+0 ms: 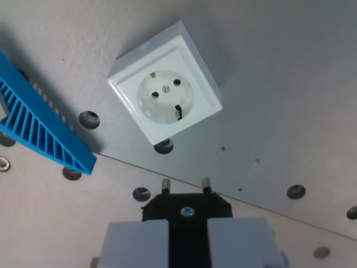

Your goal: Move above the white socket

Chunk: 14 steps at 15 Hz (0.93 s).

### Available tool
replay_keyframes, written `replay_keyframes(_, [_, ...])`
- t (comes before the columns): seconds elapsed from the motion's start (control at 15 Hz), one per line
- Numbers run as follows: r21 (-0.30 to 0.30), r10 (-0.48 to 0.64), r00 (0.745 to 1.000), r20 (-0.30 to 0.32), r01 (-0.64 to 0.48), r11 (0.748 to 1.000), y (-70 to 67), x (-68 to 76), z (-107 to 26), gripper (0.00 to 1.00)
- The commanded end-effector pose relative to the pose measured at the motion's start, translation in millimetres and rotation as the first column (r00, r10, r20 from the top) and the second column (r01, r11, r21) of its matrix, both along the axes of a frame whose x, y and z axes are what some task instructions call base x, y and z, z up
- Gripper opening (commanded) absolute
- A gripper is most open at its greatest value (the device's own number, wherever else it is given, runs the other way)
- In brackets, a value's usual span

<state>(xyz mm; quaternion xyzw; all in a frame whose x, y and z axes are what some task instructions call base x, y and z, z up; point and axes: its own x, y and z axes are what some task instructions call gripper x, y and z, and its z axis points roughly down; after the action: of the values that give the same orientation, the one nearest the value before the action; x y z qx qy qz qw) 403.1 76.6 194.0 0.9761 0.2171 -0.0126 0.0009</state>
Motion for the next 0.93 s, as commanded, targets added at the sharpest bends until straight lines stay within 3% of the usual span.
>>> replay_keyframes(0.07, [-0.027, 0.226, 0.969, 0.103, -0.224, 0.974, 1.2, -2.4, -16.7, 0.0])
replay_keyframes(0.93, [-0.052, 0.382, 0.918, 0.106, -0.379, 0.924, 7.9, -5.1, -63.5, 0.0])
